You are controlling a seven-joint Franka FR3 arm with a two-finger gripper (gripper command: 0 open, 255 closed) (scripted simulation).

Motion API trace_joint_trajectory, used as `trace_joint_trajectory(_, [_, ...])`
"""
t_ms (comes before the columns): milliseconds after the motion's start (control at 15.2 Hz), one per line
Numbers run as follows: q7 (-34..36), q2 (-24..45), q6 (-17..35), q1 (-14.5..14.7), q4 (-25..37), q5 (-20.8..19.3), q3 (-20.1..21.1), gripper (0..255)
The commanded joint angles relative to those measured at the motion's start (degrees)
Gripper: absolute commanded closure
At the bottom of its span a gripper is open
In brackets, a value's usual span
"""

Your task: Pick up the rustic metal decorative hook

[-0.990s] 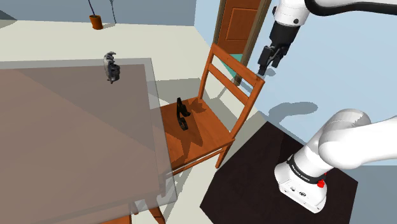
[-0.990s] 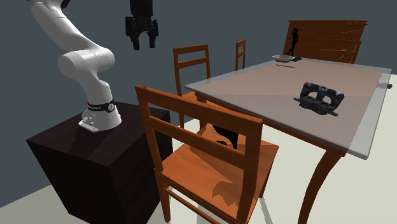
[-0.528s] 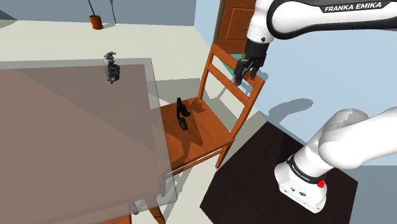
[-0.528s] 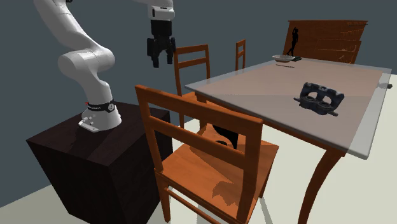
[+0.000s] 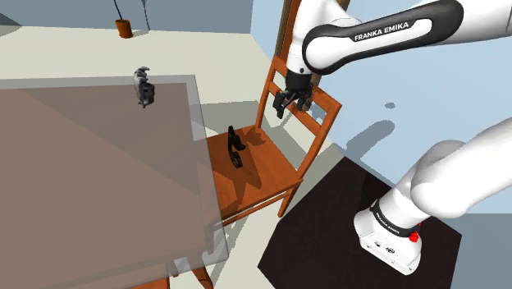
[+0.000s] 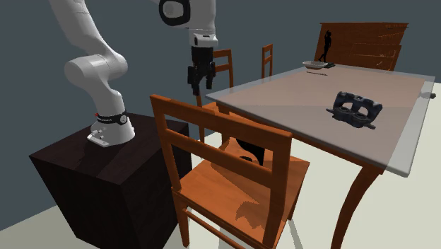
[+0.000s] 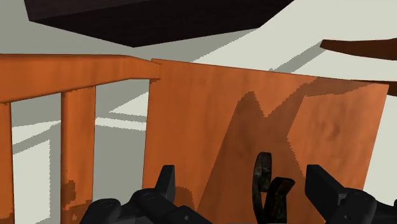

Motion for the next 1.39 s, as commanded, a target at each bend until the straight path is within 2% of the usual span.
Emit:
trace_joint_trajectory(0, [1.37,4.55,3.06,-0.03,1.69,-0.24,0.51,0])
trace_joint_trajectory(660, [8.32,26.74,13.54,0.80,13.96,-3.03,1.55,0])
trace_joint_trajectory(1320, [13.41,49.33,16.63,3.29,34.13,-5.24,0.19,0])
